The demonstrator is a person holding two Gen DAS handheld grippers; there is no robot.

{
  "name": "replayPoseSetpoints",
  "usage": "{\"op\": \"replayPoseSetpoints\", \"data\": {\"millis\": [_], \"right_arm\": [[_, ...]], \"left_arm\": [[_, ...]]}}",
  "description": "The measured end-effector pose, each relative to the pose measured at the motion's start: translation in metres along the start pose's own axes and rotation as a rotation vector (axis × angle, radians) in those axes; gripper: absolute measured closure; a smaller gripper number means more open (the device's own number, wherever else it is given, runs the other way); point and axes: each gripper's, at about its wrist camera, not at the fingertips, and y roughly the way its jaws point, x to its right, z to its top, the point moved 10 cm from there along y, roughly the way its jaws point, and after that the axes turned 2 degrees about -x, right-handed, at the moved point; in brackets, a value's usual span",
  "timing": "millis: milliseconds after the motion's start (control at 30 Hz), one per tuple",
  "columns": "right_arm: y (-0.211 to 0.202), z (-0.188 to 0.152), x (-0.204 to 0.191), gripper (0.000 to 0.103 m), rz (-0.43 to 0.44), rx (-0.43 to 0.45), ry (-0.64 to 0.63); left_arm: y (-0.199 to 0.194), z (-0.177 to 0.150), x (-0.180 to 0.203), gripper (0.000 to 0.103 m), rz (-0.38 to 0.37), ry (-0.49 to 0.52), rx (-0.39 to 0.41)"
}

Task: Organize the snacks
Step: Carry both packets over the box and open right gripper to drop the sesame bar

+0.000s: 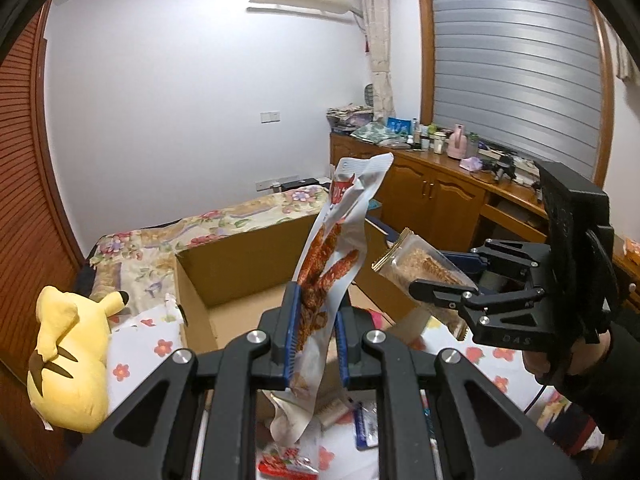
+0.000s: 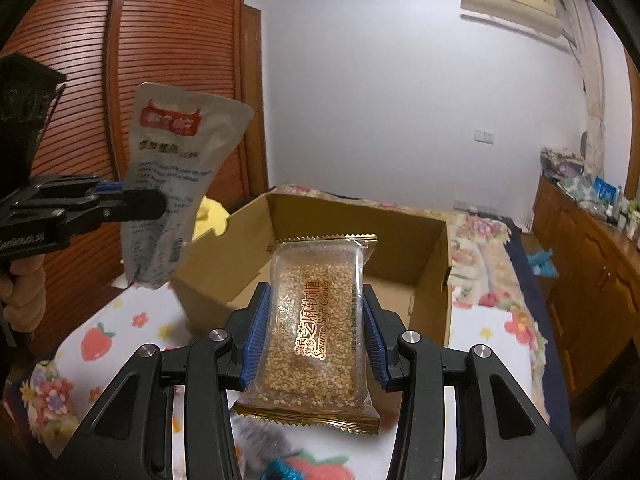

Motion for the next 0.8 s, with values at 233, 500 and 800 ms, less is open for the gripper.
{"op": "replayPoseSetpoints", "data": {"millis": [233,500,800], "right_arm": [[0.039,0.003,0.02,0.059,0.006,-0.067,0.014],[0.064,-0.009,0.027,0.058,0.019,-0.124,0.022],[0.075,-0.017,0.032,0.056,0.019,-0.154,0.031]], "left_arm": [[0.03,0.006,-0.012,0.09,0.01,-0.014,-0.021],[0.07,-0.004,-0.02,0.09,0.015,-0.034,-0.074],[0.095,-0.016,-0.021,0.09,0.014,-0.05,-0.115]]}}
